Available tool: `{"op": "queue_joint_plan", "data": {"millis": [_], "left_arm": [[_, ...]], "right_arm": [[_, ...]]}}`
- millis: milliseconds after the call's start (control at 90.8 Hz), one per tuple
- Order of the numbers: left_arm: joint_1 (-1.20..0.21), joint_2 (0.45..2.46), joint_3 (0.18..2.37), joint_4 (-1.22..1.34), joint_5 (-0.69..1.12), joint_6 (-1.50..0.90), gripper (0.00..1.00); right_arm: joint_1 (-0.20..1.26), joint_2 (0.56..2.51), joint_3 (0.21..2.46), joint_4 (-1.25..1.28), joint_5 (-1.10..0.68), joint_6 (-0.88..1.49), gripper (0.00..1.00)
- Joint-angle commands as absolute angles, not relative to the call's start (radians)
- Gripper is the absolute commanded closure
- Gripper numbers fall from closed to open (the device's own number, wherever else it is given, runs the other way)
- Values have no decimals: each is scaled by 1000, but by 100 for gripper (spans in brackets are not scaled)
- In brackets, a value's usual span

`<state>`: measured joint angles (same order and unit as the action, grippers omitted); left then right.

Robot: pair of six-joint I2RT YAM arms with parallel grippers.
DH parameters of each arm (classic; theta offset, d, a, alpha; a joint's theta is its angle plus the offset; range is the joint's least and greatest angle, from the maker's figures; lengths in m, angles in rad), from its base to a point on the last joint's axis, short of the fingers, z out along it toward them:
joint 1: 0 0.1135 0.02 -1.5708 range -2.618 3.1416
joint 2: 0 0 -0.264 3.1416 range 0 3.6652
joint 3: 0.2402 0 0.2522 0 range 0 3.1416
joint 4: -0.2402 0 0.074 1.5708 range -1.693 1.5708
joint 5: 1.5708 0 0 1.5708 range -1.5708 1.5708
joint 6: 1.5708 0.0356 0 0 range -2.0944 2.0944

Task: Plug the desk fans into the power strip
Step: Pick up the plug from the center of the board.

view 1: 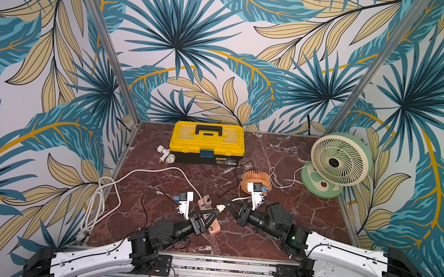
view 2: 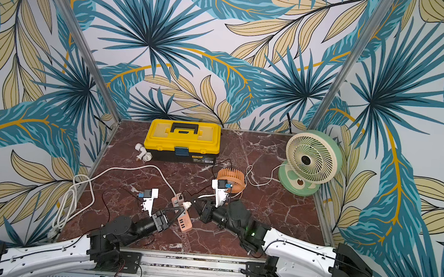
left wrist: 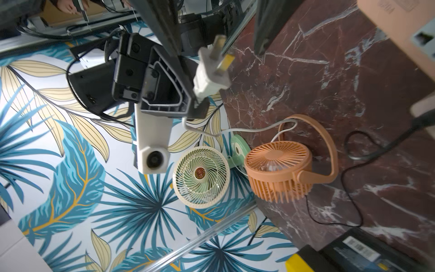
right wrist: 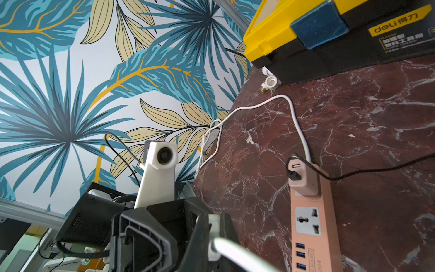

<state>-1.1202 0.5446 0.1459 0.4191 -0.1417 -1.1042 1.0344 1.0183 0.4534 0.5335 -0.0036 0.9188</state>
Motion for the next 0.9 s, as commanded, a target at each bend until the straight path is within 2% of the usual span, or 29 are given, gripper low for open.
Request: {"op": "queue_joint_plan", "data": {"millis": [0, 198, 463, 738, 859, 892], "left_arm": [[-1122, 554, 195, 545, -80, -1024, 42], [-1123, 567, 214, 478, -101, -1016, 48], [-1122, 555, 226, 476, -131, -999, 48], [-1122, 563, 253, 486, -122, -961, 75], [-1121, 563, 254, 477, -128, -963, 86], [-1123, 563, 255, 473, -131, -963, 88]], "right_arm": [[1034, 988, 431, 594, -35, 962, 100], [1034, 966, 431, 605, -59, 973, 100], [1034, 991, 440, 645, -107, 998, 99], [1034, 1028, 433, 687, -110, 1031, 97], [1033, 1037, 436, 687, -111, 1033, 86], [1034, 1038, 437, 685, -112, 1034, 80]]}}
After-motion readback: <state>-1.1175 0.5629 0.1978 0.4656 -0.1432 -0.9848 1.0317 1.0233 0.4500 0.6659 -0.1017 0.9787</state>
